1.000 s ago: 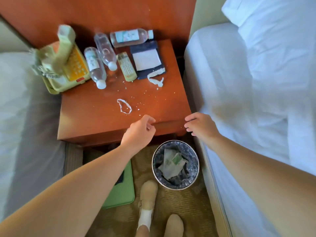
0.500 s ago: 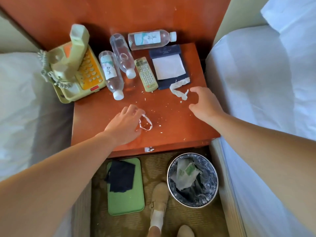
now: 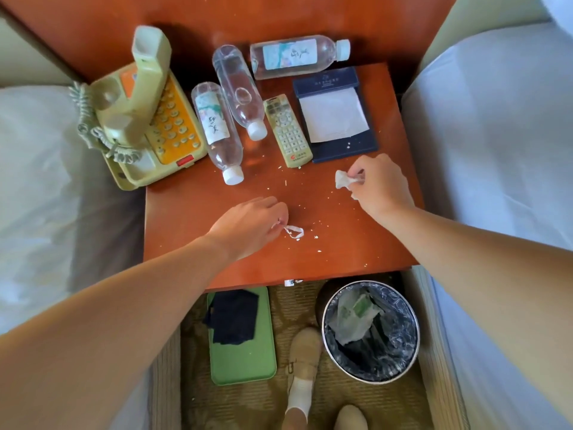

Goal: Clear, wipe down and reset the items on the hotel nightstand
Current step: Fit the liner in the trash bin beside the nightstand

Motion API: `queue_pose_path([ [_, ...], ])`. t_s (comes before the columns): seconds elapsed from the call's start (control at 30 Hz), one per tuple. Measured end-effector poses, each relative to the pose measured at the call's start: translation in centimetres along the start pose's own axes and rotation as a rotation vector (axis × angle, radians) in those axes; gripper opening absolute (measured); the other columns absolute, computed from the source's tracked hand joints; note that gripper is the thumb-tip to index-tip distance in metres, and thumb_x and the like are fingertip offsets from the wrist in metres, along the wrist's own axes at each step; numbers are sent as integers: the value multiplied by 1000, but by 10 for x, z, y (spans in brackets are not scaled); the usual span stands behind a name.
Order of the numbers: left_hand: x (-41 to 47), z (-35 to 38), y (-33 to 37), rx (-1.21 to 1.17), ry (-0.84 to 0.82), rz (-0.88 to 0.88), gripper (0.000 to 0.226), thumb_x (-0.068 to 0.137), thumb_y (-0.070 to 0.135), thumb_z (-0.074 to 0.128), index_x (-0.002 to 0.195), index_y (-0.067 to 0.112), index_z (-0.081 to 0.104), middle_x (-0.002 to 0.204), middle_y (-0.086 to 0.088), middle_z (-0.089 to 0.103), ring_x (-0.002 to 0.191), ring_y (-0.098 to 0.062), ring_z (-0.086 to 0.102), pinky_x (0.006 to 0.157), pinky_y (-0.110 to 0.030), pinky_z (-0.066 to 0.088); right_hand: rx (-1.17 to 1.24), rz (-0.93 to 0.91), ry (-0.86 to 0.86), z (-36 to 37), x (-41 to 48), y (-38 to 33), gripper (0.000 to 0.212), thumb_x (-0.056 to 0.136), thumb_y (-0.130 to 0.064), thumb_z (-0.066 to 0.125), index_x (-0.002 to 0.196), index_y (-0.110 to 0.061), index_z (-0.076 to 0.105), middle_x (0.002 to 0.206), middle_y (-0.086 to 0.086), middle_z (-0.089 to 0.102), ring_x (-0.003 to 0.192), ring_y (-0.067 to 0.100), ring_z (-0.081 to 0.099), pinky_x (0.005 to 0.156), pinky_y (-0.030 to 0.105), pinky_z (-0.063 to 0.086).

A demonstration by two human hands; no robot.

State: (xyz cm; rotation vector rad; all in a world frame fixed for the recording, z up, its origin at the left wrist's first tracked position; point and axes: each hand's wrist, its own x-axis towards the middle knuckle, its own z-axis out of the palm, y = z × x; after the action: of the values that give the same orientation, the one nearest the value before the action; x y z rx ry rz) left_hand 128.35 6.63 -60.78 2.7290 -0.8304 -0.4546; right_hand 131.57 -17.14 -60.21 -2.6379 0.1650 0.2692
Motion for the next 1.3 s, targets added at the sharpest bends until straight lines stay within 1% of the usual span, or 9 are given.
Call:
queue_pose_path([
  [0.2,-1,-1,30,-176,61,-147,10,96,21,56,102,19,63,97,6,60,82,-18,60,75,-34,50,65,66,-18,-12,-28,22,9,94,-23,62,99,-17,67,89,-3,60,80,17,53,52,21,29],
  [0.43,-9,24,111,-304,87,-111,6,96,19,56,97,21,62,94,10,56,78,-11,56,76,-30,50,147,182,-65,-18,-109,67,3,90,-24,63,89,-26,62,90,-2,66,87,24,61,74,37,51],
  [0.6,-29,65,170,-367,18,-52,6,96,19,56,99,21,61,93,7,56,80,-13,57,76,-33,51,125,242,-168,-13,-179,111,3,89,-27,63,91,-29,62,88,-7,61,86,21,59,71,31,44],
  [0.73,-48,116,194,-462,-63,-175,6,96,22,54,96,25,60,93,9,58,84,-9,56,80,-32,50,137,350,-272,12,-221,147,2,89,-30,62,90,-31,60,92,-5,65,84,20,60,66,28,40],
  [0.9,-60,179,198,-573,-140,-401,8,93,22,57,93,24,65,93,10,63,93,-14,61,88,-37,51,184,418,-291,52,-243,168,9,89,-30,62,94,-23,65,92,1,67,94,25,62,78,31,47],
  [1.0,-61,205,198,-634,-258,-477,19,93,29,60,111,25,63,111,11,64,110,-14,60,91,-27,46,194,419,-325,75,-247,174,19,92,-28,60,110,-22,64,101,2,69,102,23,63,83,29,46],
  [1.07,-62,215,200,-678,-406,-486,49,92,39,63,136,20,50,135,5,55,123,-15,54,97,-24,42,217,433,-389,89,-251,177,34,92,-27,61,125,-23,57,117,3,65,111,22,60,89,29,46],
  [1.13,-64,220,202,-737,-490,-475,68,91,45,63,148,20,35,150,0,43,135,-19,45,108,-29,38,190,412,-467,98,-253,178,44,92,-24,60,135,-22,50,133,4,57,119,22,55,92,29,44],
  [1.3,-64,198,197,-656,-474,-378,64,95,41,59,150,23,32,150,-2,43,137,-20,41,101,-26,35,184,383,-495,88,-244,166,44,94,-20,56,137,-22,48,130,5,58,113,20,59,87,27,45],
])
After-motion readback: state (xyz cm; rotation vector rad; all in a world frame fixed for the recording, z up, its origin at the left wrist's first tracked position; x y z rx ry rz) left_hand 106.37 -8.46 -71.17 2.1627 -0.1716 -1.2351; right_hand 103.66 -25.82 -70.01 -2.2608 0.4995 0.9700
